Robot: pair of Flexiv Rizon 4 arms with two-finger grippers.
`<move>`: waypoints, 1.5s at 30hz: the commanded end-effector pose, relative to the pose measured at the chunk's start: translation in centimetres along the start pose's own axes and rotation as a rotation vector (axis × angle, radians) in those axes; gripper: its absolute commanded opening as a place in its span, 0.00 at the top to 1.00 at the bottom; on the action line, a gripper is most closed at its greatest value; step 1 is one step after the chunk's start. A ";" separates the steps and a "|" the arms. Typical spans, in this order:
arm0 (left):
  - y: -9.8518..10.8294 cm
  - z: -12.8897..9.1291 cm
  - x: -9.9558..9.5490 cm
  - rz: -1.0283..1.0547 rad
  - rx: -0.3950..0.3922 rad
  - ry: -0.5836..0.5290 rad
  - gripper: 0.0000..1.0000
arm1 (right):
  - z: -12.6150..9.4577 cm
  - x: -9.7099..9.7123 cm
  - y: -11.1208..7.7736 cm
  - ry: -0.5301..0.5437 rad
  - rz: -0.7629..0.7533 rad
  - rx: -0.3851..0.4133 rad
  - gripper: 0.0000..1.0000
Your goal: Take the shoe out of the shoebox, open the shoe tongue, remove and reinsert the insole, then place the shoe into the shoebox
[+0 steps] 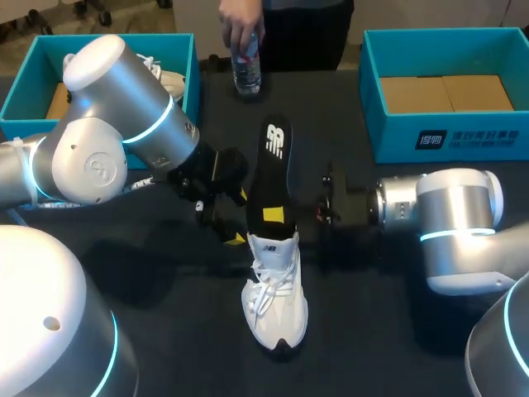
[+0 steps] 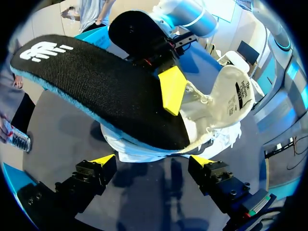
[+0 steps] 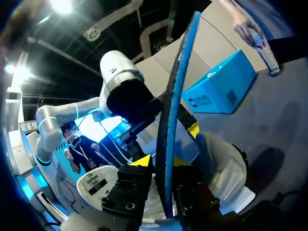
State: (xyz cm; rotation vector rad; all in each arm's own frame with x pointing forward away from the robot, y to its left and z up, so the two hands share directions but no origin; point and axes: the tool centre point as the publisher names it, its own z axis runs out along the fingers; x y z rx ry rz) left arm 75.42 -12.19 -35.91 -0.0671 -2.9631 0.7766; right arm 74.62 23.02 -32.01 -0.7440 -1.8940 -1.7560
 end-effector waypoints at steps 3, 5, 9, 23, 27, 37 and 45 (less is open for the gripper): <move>0.0 0.1 0.0 0.001 0.001 0.000 0.00 | 0.0 -0.6 1.3 0.000 -0.004 0.015 0.76; 0.0 0.1 0.0 0.001 0.001 0.000 0.00 | 0.0 -0.9 1.7 0.000 -0.007 0.015 0.77; 0.0 0.1 0.0 0.001 0.001 0.000 0.00 | -0.1 -1.4 2.3 -0.008 -0.005 -0.008 0.82; 0.0 0.1 0.0 0.001 0.001 0.000 0.00 | 0.2 -1.4 -0.2 -0.033 0.055 -0.026 1.00; 0.0 0.1 0.0 0.001 0.001 0.000 0.00 | 0.2 -0.9 -1.8 -0.038 0.070 -0.032 1.00; 0.0 0.1 0.0 0.001 0.001 0.000 0.00 | 0.4 0.2 -3.7 -0.062 0.115 -0.032 1.00; 0.0 0.1 0.0 0.001 0.001 0.000 0.00 | 0.6 0.4 -1.7 -0.051 0.069 -0.025 0.65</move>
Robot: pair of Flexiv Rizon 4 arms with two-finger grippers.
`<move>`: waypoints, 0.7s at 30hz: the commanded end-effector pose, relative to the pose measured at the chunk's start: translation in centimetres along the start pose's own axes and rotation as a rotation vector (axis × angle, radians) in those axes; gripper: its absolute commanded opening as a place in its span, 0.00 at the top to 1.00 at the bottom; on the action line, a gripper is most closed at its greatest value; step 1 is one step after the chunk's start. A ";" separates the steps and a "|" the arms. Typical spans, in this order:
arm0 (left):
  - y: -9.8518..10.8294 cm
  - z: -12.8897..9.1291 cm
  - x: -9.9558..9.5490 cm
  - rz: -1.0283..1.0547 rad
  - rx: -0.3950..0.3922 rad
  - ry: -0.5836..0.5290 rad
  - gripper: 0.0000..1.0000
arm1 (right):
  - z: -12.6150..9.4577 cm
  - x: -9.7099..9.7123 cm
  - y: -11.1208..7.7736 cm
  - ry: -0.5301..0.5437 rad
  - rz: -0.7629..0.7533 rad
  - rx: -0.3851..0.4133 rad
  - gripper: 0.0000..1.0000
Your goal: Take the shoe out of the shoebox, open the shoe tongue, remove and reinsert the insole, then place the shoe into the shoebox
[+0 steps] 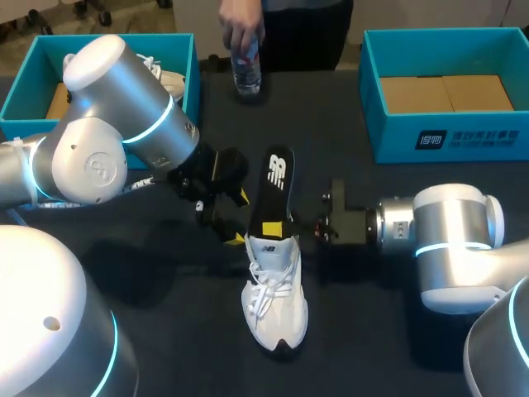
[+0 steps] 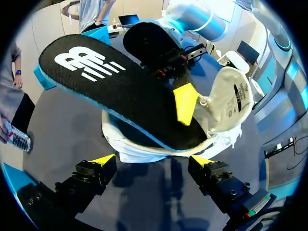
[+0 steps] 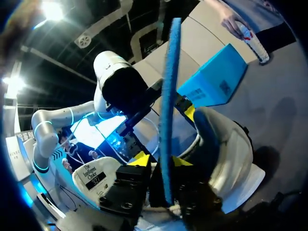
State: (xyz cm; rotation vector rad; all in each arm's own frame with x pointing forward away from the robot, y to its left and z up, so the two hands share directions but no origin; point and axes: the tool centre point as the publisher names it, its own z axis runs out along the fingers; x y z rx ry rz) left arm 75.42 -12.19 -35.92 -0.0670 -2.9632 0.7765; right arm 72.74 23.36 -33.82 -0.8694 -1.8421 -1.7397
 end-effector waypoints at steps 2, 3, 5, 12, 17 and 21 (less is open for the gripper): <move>0.0 0.1 0.0 0.001 0.001 0.000 0.00 | 0.2 0.2 1.4 -0.003 -0.020 0.010 0.66; 0.0 0.1 0.0 0.001 0.001 0.000 0.00 | 0.2 0.2 1.6 -0.003 -0.021 0.010 0.66; 0.0 0.1 0.0 0.001 0.001 0.000 0.00 | 0.2 0.1 2.0 -0.003 -0.024 0.010 0.68; 0.0 0.1 0.0 0.001 0.001 0.000 0.00 | -0.2 -0.8 3.2 0.025 -0.021 -0.028 0.80; 0.0 0.1 0.0 0.001 0.001 0.000 0.00 | -0.2 -1.6 3.8 0.034 0.017 -0.047 1.00; 0.0 0.1 0.0 0.001 0.001 0.000 0.00 | 0.0 -2.0 3.4 0.029 0.046 -0.044 1.00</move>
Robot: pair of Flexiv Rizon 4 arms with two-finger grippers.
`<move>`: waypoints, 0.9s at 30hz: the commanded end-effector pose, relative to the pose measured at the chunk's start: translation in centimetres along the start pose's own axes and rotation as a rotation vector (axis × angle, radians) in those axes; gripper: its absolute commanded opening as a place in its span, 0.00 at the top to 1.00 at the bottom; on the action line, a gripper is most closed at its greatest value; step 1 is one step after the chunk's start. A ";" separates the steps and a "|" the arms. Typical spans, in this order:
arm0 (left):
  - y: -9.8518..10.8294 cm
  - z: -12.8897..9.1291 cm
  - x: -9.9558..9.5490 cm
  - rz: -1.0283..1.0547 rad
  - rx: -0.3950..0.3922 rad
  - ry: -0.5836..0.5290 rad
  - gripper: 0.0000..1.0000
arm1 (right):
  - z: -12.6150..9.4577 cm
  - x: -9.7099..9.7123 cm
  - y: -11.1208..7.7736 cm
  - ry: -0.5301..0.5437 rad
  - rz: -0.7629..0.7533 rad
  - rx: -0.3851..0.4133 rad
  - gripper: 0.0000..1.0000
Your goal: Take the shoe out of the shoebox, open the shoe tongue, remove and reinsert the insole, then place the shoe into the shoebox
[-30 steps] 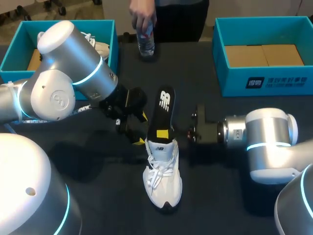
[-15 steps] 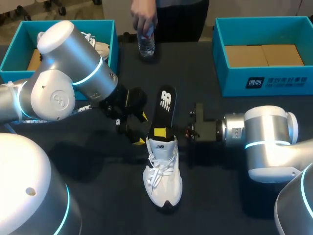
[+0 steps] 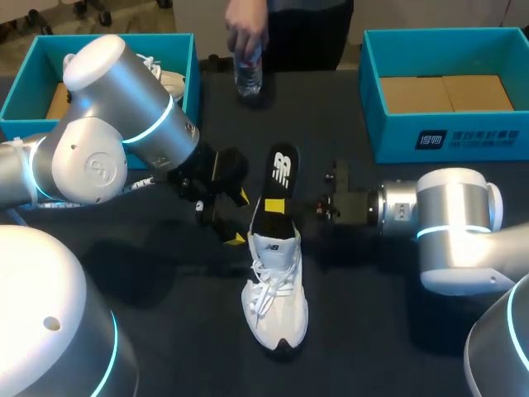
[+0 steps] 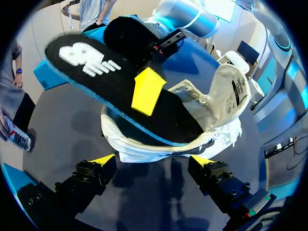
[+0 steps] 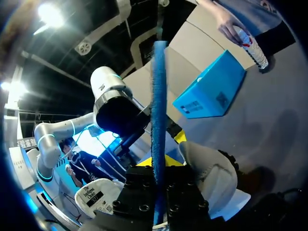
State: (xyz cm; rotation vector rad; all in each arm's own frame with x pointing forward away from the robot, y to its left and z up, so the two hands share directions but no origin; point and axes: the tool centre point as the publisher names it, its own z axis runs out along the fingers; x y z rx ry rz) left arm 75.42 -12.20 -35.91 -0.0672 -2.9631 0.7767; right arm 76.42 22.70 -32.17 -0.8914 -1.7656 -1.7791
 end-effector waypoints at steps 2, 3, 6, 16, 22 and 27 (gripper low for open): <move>0.0 0.1 0.0 0.001 0.001 0.000 0.00 | 0.6 -0.6 -0.9 -0.004 0.034 0.015 1.00; 0.0 0.1 0.0 0.001 0.001 0.000 0.00 | 0.7 -0.7 -1.3 -0.010 0.053 0.020 1.00; 0.0 0.1 0.0 0.001 0.001 0.000 0.00 | 0.8 -0.7 -2.5 -0.054 0.119 0.024 1.00; 0.0 0.1 0.0 0.001 0.001 0.000 0.00 | 0.7 0.0 -5.7 -0.085 0.177 0.011 1.00; 0.0 0.1 0.0 0.001 0.001 0.000 0.00 | 0.8 0.6 -4.8 -0.086 0.151 0.013 0.78; 0.0 0.1 0.0 0.001 0.001 0.000 0.00 | 0.9 0.9 -3.2 -0.087 0.107 0.029 0.59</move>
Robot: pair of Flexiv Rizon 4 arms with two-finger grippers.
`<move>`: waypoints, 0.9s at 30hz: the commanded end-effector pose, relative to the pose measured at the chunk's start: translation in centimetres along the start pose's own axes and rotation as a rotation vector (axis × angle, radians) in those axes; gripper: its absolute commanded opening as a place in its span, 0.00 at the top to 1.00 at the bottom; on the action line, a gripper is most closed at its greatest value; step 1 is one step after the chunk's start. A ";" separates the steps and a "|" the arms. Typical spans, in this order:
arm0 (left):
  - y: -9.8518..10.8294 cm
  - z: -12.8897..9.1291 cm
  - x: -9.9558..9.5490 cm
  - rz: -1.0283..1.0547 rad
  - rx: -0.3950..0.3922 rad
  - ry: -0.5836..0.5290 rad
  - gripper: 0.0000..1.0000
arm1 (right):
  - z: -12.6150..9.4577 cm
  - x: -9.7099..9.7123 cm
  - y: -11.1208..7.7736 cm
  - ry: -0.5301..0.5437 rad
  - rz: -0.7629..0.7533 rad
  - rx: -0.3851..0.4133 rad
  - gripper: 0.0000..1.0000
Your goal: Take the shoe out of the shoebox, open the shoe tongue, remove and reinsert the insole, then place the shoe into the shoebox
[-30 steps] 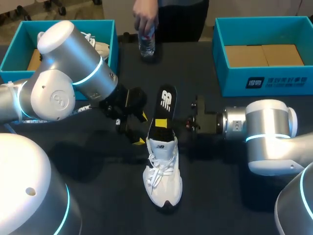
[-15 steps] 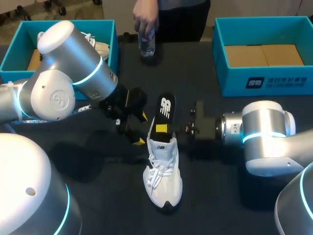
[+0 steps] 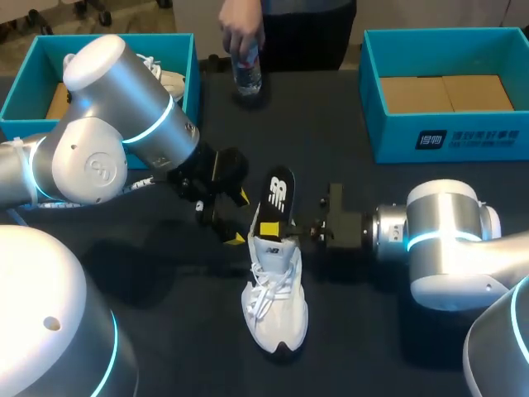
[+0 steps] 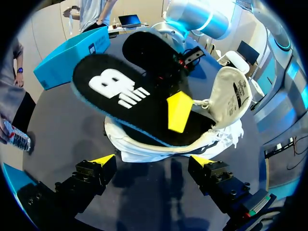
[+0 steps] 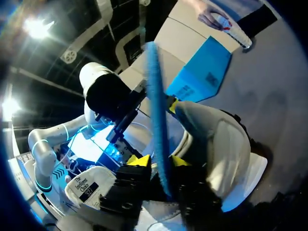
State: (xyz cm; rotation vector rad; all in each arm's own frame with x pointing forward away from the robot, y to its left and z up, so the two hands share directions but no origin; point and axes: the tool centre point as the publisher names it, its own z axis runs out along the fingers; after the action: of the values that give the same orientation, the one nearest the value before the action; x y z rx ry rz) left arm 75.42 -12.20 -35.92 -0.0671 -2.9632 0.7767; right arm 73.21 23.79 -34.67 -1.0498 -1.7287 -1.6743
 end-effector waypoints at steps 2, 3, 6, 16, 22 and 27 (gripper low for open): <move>0.0 0.1 0.0 0.001 0.001 0.000 0.00 | 0.2 0.7 1.6 -0.016 -0.028 0.025 0.59; 0.0 0.1 0.0 0.001 0.001 0.000 0.00 | 0.2 0.7 1.8 -0.017 -0.032 0.028 0.59; 0.0 0.1 0.0 0.001 0.001 0.000 0.00 | 0.1 0.8 2.5 -0.018 -0.041 0.033 0.60; 0.0 0.1 0.0 0.001 0.001 0.000 0.00 | -0.1 0.0 3.7 -0.045 -0.030 0.003 0.71; 0.0 0.1 0.0 0.001 0.001 0.000 0.00 | -0.5 0.0 3.3 -0.041 -0.037 -0.048 0.63; 0.0 0.1 0.0 0.001 0.001 0.000 0.00 | -0.8 0.0 3.5 -0.040 -0.040 -0.068 0.71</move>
State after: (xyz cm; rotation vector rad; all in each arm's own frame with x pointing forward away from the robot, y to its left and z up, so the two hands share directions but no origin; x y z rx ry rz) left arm 75.42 -12.20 -35.92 -0.0671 -2.9631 0.7767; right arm 76.16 22.87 -32.42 -1.0804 -1.7461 -1.7400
